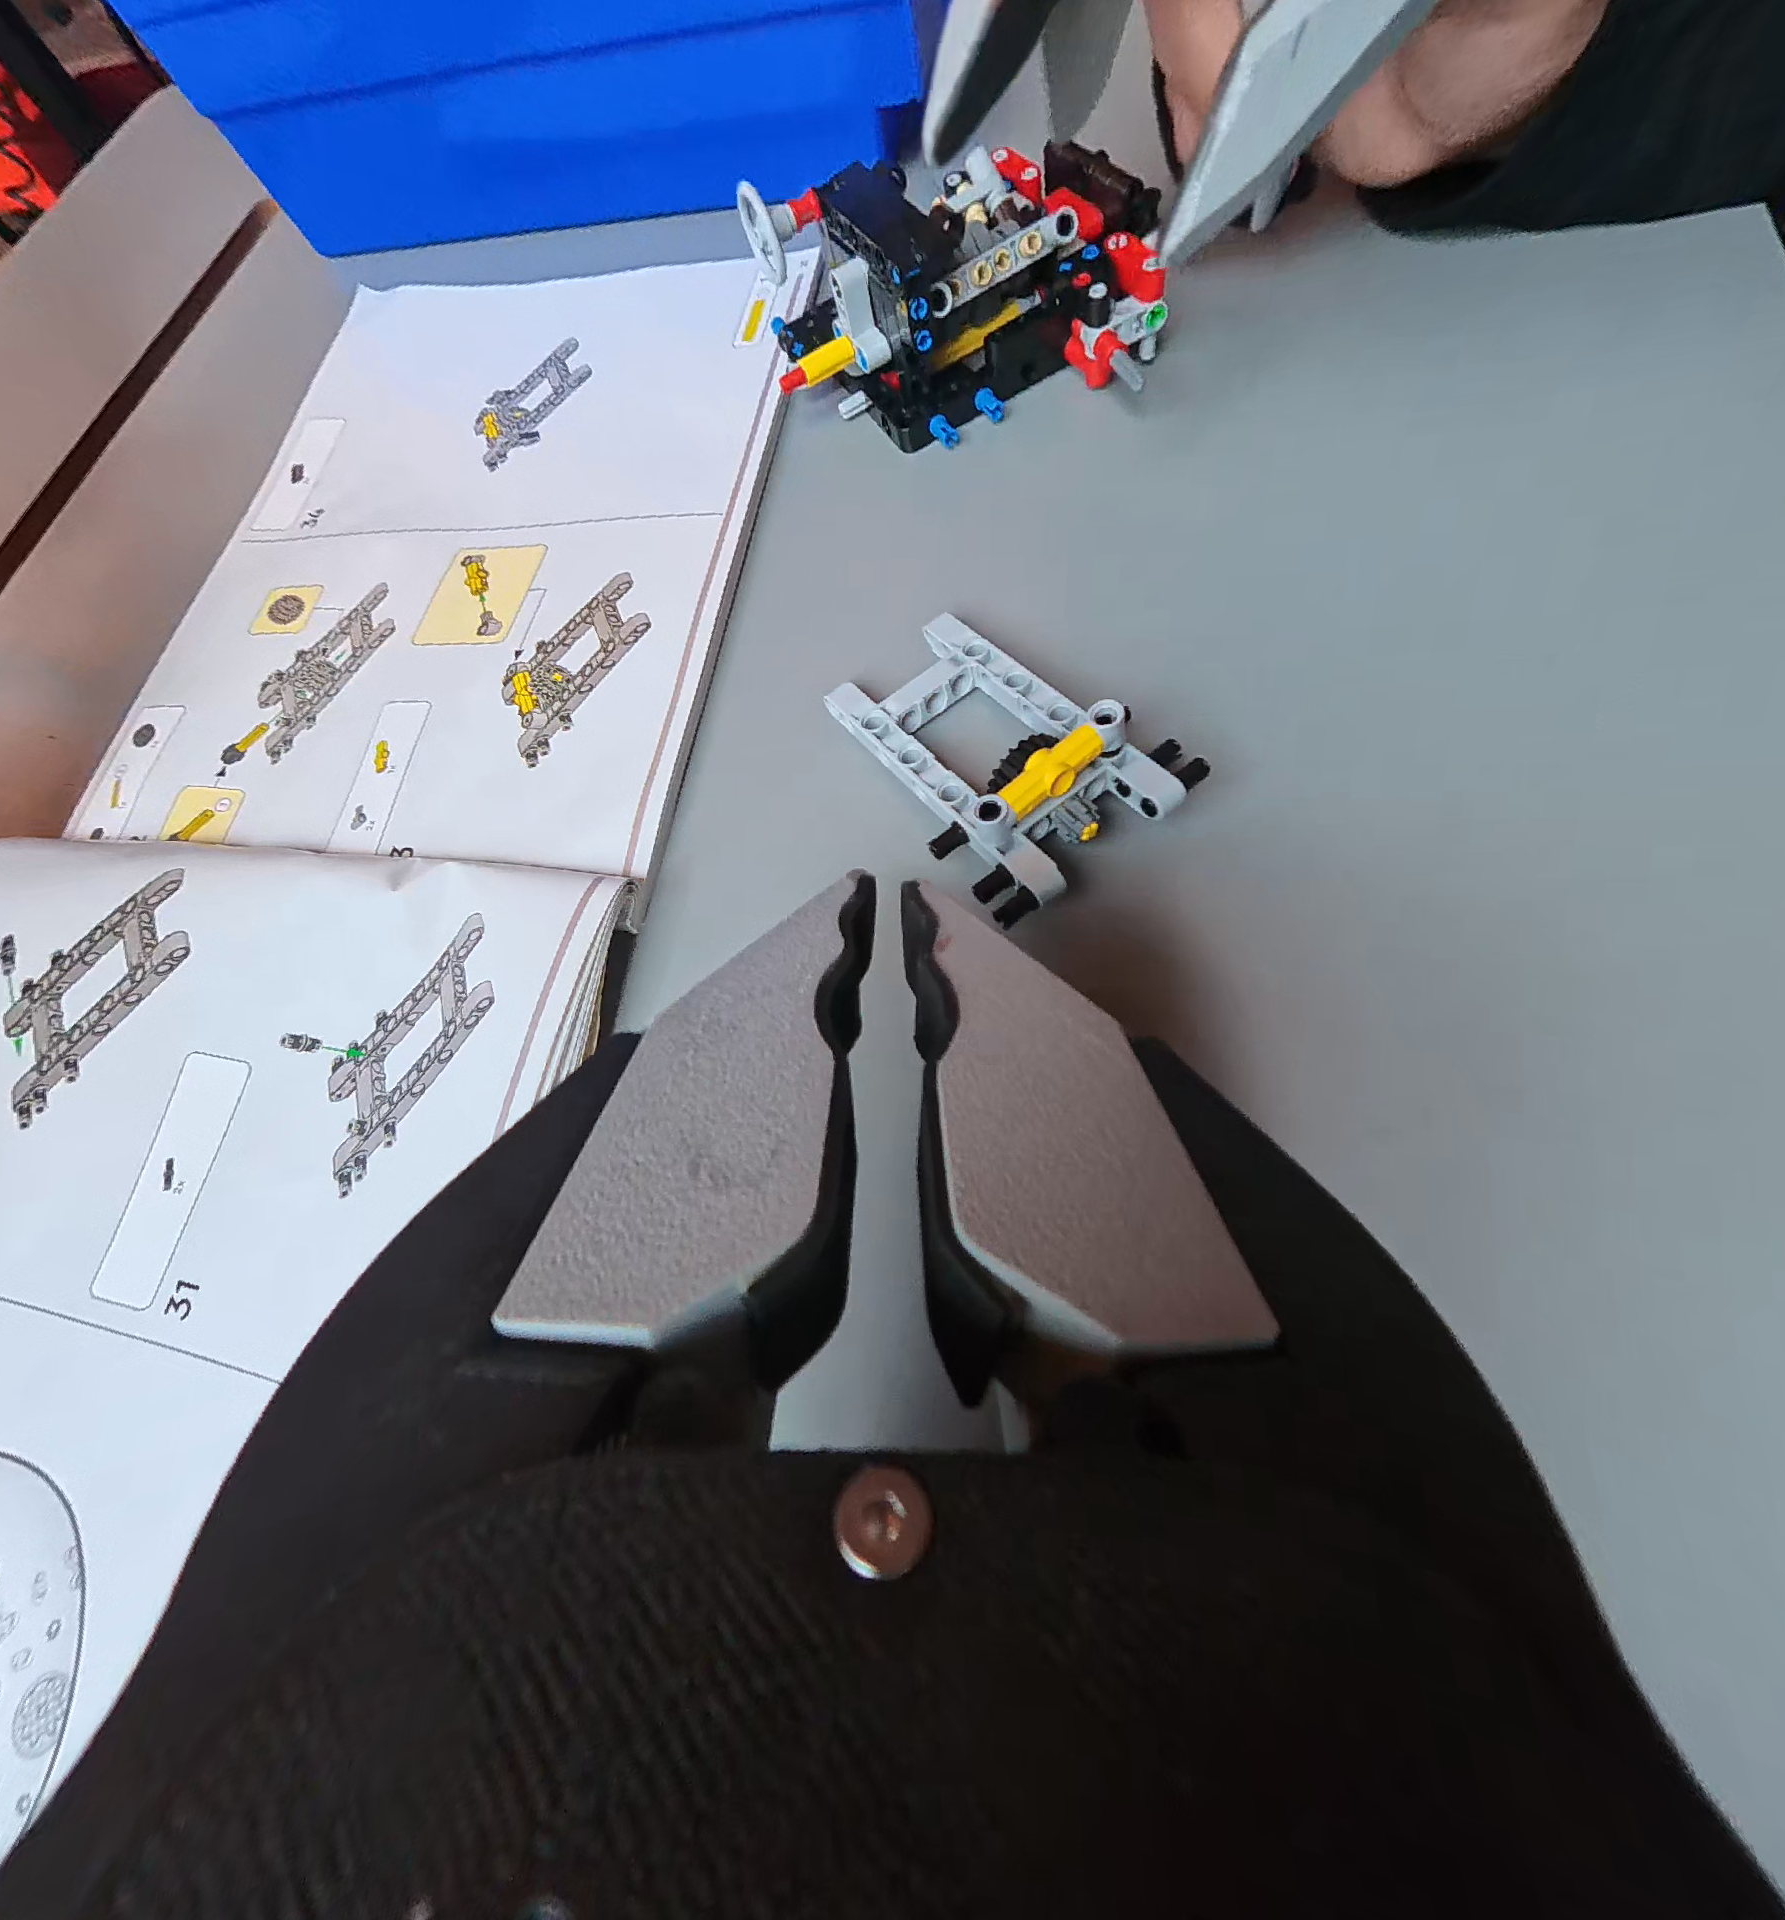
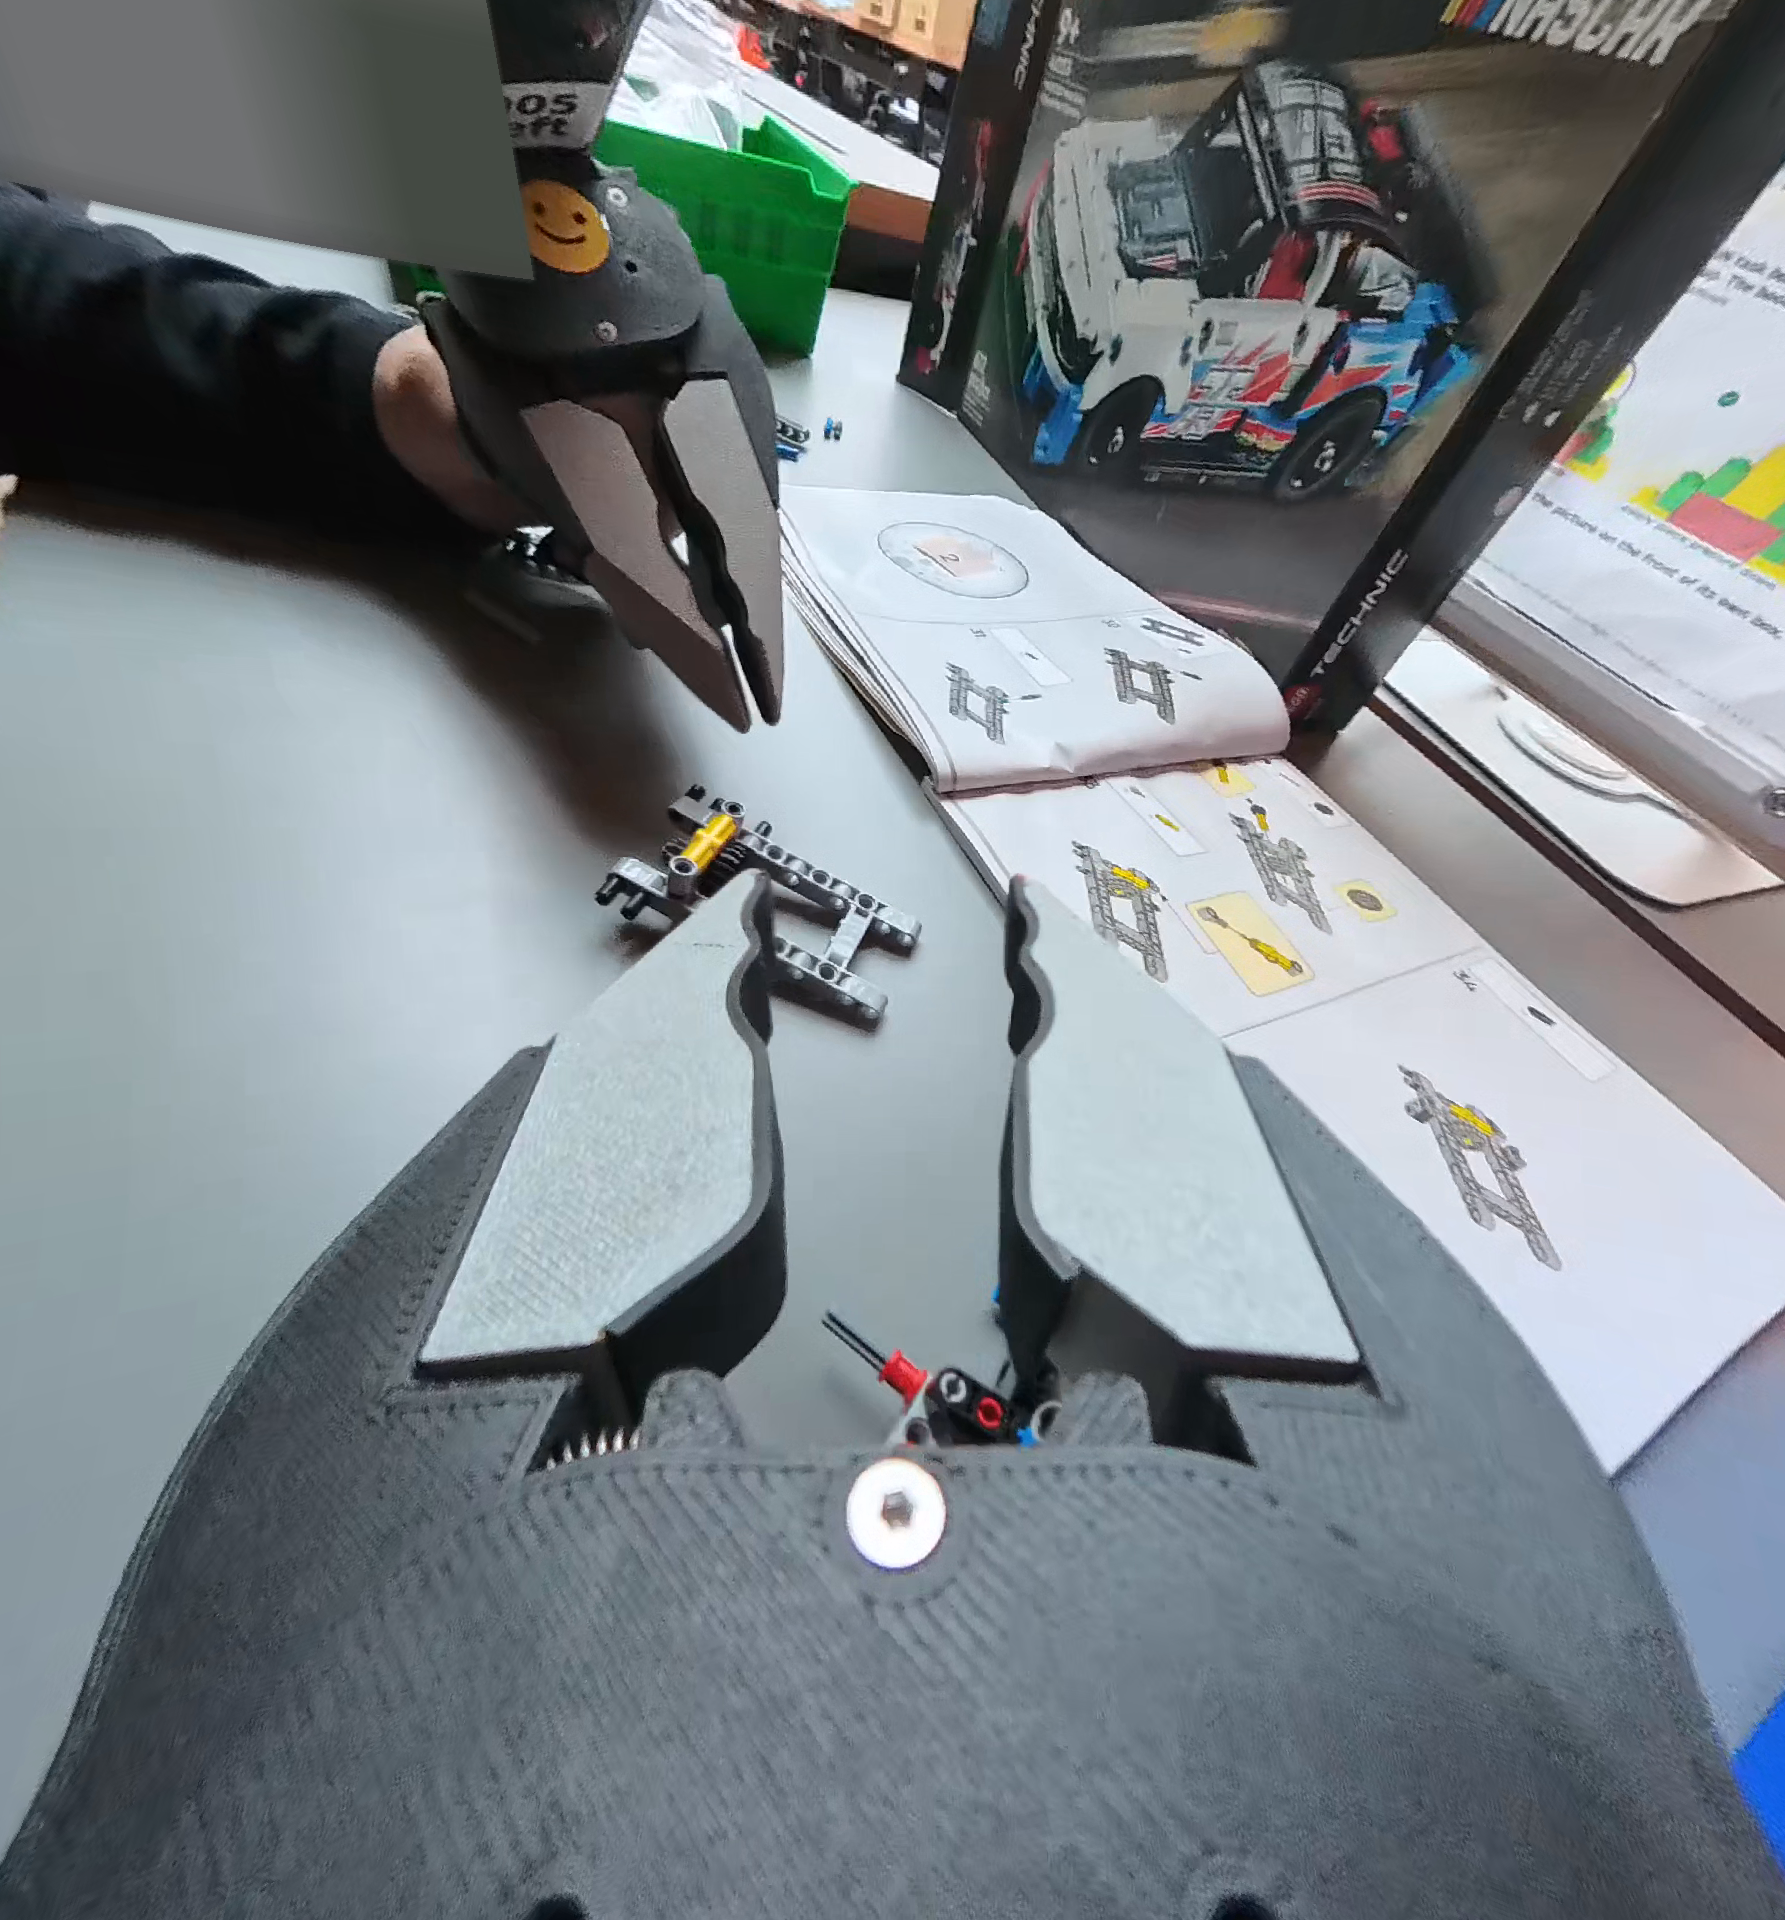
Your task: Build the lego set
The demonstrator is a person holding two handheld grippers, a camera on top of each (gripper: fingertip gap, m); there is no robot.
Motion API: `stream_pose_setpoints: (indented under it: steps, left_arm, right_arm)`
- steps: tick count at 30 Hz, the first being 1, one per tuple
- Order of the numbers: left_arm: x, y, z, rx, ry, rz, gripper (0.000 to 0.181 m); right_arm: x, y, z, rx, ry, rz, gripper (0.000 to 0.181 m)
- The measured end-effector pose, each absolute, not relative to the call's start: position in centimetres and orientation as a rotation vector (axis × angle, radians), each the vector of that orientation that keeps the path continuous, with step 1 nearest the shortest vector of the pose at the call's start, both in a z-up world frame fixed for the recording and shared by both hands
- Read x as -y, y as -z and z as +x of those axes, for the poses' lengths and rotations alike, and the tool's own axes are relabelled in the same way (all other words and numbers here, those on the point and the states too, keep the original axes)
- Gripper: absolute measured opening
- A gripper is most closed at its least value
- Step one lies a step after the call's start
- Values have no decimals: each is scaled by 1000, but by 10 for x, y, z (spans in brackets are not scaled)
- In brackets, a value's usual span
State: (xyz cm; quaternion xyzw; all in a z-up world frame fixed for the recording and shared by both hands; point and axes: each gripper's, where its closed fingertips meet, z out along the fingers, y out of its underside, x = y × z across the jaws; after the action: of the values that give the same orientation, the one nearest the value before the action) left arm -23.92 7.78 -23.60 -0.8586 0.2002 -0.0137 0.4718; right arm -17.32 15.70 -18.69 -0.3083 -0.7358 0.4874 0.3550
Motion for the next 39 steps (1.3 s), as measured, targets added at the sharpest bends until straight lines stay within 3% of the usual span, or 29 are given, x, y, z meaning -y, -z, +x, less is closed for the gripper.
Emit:
stream_pose_setpoints:
  steps: [39]
  left_arm:
    - [-85,232,-247,-481,-80,-2053,0]
  right_arm:
    - [-183,157,-164,1728,-1395,-783,30]
